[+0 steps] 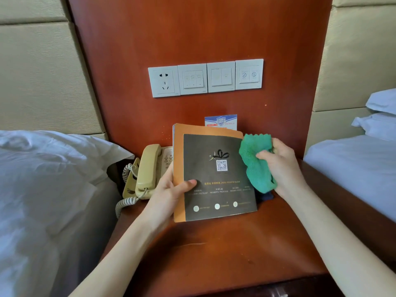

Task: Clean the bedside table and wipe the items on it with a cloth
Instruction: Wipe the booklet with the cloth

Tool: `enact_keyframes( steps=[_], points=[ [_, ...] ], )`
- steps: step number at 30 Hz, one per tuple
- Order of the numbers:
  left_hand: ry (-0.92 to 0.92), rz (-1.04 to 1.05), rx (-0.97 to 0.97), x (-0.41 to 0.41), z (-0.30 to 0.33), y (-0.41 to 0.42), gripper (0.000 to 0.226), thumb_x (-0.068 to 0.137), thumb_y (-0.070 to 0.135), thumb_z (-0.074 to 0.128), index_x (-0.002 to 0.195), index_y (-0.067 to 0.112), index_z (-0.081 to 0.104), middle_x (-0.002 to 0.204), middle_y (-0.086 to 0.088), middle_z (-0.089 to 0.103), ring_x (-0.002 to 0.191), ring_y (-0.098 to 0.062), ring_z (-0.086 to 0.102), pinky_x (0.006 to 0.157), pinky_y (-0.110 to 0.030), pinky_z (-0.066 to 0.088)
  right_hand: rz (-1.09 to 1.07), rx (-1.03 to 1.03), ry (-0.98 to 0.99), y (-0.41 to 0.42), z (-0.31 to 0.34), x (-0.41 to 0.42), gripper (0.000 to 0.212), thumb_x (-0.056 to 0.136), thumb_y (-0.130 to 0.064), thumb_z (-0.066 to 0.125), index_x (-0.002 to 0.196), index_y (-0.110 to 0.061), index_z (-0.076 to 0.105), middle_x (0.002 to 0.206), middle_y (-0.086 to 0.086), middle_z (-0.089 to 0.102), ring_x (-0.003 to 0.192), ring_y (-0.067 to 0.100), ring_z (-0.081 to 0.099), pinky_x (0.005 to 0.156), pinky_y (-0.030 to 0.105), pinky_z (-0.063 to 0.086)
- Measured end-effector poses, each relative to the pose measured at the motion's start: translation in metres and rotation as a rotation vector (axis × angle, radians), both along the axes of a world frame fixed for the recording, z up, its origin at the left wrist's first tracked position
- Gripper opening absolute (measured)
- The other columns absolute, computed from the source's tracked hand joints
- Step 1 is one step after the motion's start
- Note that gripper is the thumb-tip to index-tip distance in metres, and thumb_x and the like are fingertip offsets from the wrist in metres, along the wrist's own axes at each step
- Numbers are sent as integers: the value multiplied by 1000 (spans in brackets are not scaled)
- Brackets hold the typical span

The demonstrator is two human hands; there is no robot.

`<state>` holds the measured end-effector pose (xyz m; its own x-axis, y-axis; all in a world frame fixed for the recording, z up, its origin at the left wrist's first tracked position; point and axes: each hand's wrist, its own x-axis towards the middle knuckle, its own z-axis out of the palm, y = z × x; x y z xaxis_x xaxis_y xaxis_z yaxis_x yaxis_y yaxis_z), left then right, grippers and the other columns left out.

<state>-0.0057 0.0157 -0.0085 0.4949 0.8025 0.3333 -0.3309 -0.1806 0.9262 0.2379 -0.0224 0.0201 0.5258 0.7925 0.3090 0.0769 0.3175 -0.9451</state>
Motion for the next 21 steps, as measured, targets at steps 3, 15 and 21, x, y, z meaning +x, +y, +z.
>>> enact_keyframes(
  steps=[3,15,21],
  points=[
    [-13,-12,-2,4,0,-3,46,79,6,62,121,25,59,112,-8,71,93,-24,71,68,-32,57,-186,159,-331,7,-3,-22,22,84,-3,61,101,-16,65,95,-2,68,88,9,64,78,28,52],
    [45,108,135,3,-4,0,54,97,-5,37,129,35,54,124,-3,66,115,-23,62,91,-39,53,362,334,-978,-13,-25,-75,38,77,11,63,109,-9,71,103,2,64,98,7,58,89,14,46],
    [6,74,45,1,-4,2,54,95,-8,38,126,32,58,119,-6,69,106,-27,67,77,-37,58,103,277,-1056,-7,-22,-47,29,75,10,62,96,-6,73,93,-1,59,88,13,59,82,14,45]
  ],
)
